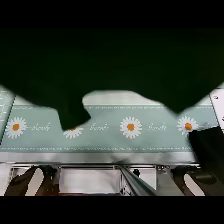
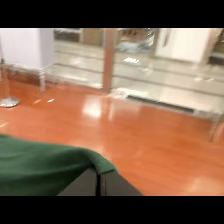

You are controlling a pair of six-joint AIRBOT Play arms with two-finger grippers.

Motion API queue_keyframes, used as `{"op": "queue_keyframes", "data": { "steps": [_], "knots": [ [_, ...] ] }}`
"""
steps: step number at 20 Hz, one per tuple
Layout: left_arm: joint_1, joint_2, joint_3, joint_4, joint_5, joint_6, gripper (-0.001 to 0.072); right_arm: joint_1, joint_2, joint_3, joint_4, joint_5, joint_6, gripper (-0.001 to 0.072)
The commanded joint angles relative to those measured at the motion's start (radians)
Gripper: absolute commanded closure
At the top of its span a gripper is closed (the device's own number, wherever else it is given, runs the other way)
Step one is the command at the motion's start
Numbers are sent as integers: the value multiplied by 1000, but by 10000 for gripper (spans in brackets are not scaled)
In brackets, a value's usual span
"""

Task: Fold the shirts.

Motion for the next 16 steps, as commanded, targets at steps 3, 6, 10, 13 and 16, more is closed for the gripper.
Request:
{"op": "queue_keyframes", "data": {
  "steps": [3, 6, 10, 13, 16],
  "knots": [
    [-276, 76, 19, 448, -101, -130, 687, 0, 53, -8, -32, 133, 12, 687],
    [-373, 68, -89, 516, -192, -176, 686, 0, 53, -116, -2, 147, 22, 687],
    [-376, 59, -396, 516, -140, -224, 687, 0, 53, -446, 22, 95, 29, 687],
    [-376, -2, -610, 515, 2, -261, 687, 0, -16, -669, -37, -47, 38, 688],
    [-376, -153, -706, 496, 95, -290, 686, -1, -220, -694, -60, -164, 45, 688]
  ]
}}
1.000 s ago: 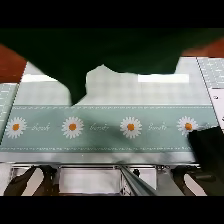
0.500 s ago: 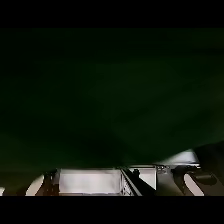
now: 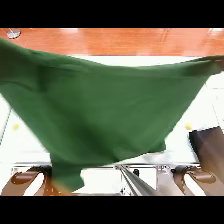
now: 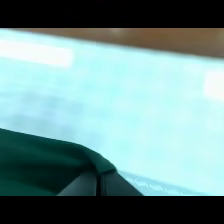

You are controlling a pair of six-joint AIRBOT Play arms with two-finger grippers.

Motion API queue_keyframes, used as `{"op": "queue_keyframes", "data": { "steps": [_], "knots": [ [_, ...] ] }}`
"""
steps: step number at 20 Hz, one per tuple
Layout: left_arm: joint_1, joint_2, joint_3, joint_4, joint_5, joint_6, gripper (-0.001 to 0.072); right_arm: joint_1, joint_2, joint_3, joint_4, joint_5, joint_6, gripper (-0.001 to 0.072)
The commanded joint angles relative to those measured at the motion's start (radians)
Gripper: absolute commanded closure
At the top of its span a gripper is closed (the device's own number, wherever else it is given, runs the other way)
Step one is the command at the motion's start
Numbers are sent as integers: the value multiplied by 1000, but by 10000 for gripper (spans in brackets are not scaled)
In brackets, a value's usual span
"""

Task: Fold the shirts.

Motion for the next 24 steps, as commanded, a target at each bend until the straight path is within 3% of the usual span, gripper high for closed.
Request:
{"op": "queue_keyframes", "data": {
  "steps": [1, 6, 10, 14, 15, 16, 17, 20, 22, 24],
  "knots": [
    [-4, -167, -122, -21, 132, -53, 686, -11, -211, -77, -18, -169, 12, 688],
    [-4, -466, -70, -124, 302, -55, 686, -105, -616, 153, 76, -206, 56, 687],
    [-4, -659, 32, -184, 325, -55, 686, -106, -861, 360, 181, -241, 120, 687],
    [-4, -748, 40, -302, 291, -55, 681, -109, -990, 391, 353, -262, 123, 671],
    [-4, -751, 40, -303, 273, -55, 581, -114, -1002, 391, 375, -248, 130, 406],
    [3, -750, 42, -298, 237, -47, 161, -127, -1003, 391, 382, -224, 128, 66],
    [21, -747, 54, -290, 169, -42, 6, -151, -996, 394, 382, -176, 117, 91],
    [116, -721, 74, -274, -155, 121, 6, -254, -940, 400, 365, 49, -64, 91],
    [194, -682, 12, -238, -278, 124, 6, -325, -885, 375, 228, 190, -78, 91],
    [290, -612, -144, -237, -327, 135, 6, -397, -794, 232, 155, 194, -76, 92]
  ]
}}
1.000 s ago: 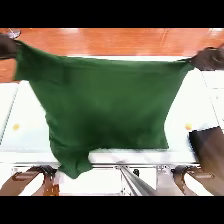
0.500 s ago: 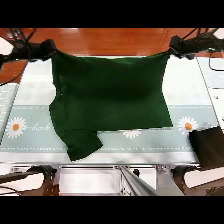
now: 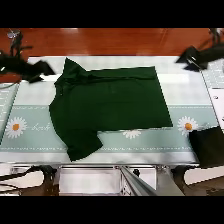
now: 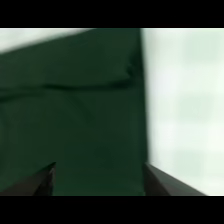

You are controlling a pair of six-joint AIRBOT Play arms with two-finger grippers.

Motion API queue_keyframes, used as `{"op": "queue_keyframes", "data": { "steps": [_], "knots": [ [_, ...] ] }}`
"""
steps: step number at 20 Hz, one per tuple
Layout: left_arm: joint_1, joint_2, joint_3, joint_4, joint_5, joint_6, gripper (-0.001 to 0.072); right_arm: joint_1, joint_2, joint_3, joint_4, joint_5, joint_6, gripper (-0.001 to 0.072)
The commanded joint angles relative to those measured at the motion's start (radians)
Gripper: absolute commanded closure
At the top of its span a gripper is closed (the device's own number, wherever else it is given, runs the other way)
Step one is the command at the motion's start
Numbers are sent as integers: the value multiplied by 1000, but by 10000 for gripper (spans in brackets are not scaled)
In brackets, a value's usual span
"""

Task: Fold the shirts.

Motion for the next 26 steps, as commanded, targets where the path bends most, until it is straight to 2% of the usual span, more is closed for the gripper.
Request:
{"op": "queue_keyframes", "data": {
  "steps": [1, 2, 4, 7, 9, 11, 13, 15, 18, 21, 22, 23, 24, 25, 26],
  "knots": [
    [172, 103, -246, 25, -209, 21, 7, -122, 153, -235, -90, 58, -60, 92],
    [235, 127, -349, 16, -246, 1, 7, -145, 215, -360, -64, -2, -78, 92],
    [378, 195, -572, -75, -262, 71, 7, -169, 362, -660, 35, -137, -134, 94],
    [549, 342, -818, -216, -139, 143, 7, -167, 561, -1029, 223, -280, -241, 95],
    [580, 393, -910, -264, -89, 185, 7, -167, 641, -1171, 333, -294, -301, 95],
    [551, 396, -976, -271, -48, 188, 7, -161, 689, -1250, 399, -297, -333, 95],
    [513, 396, -1024, -279, 16, 196, 7, -161, 711, -1277, 404, -293, -333, 96],
    [482, 396, -1057, -321, 48, 270, 8, -161, 713, -1277, 413, -275, -333, 96],
    [452, 396, -1076, -385, 109, 325, 7, -161, 713, -1277, 415, -264, -333, 96],
    [405, 395, -1076, -455, 117, 423, 8, -161, 713, -1277, 417, -265, -319, 96],
    [394, 392, -1076, -444, 117, 422, 14, -161, 713, -1277, 426, -268, -308, 96],
    [389, 386, -1076, -444, 112, 422, 171, -161, 713, -1276, 438, -280, -308, 96],
    [390, 381, -1075, -444, 106, 423, 521, -163, 713, -1273, 436, -295, -299, 96],
    [391, 382, -1073, -447, 105, 430, 687, -174, 713, -1261, 407, -301, -286, 96],
    [391, 382, -1067, -447, 102, 429, 686, -200, 713, -1239, 341, -303, -246, 96]
  ]
}}
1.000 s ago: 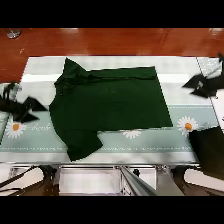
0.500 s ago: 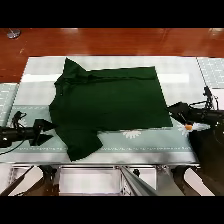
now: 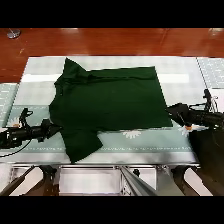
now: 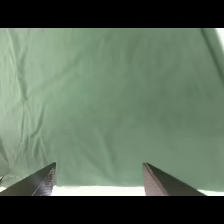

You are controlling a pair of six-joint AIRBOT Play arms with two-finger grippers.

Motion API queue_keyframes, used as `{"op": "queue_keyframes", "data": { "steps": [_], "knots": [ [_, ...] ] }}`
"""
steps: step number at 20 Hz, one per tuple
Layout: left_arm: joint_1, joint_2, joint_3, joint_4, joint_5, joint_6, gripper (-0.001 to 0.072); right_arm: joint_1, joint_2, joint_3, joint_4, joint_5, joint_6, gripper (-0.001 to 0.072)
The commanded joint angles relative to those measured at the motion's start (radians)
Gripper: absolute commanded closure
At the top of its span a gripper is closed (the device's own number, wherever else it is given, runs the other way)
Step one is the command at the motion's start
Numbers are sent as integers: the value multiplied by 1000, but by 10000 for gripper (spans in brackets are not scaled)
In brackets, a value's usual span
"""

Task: Fold the shirts.

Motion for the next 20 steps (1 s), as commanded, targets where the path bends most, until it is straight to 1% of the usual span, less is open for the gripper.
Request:
{"op": "queue_keyframes", "data": {
  "steps": [1, 4, 5, 6, 8, 10, 13, 17, 19, 20],
  "knots": [
    [-10, -4, 16, -18, -17, 27, 687, -60, 1, 43, -156, -18, 107, 96],
    [-10, -3, 44, -19, -38, 27, 686, -148, 0, 54, -445, 24, 269, 96],
    [-10, -3, 45, -20, -37, 28, 686, -147, -3, 45, -504, 50, 299, 96],
    [-10, -3, 45, -20, -37, 27, 686, -138, -6, 29, -513, 62, 298, 96],
    [-10, -3, 45, -21, -38, 27, 686, -103, -29, 5, -496, 43, 296, 96],
    [-10, -3, 45, -21, -36, 27, 686, -51, -81, 16, -431, 9, 275, 96],
    [-10, -3, 45, -22, -37, 27, 686, 40, -194, 81, -404, -50, 298, 96],
    [-10, -3, 45, -22, -37, 27, 686, 138, -332, 166, -306, -60, 300, 96],
    [-10, -3, 45, -22, -37, 27, 686, 197, -373, 197, -285, -75, 299, 101],
    [-10, -3, 46, -23, -37, 24, 686, 223, -386, 212, -291, -80, 298, 231]
  ]
}}
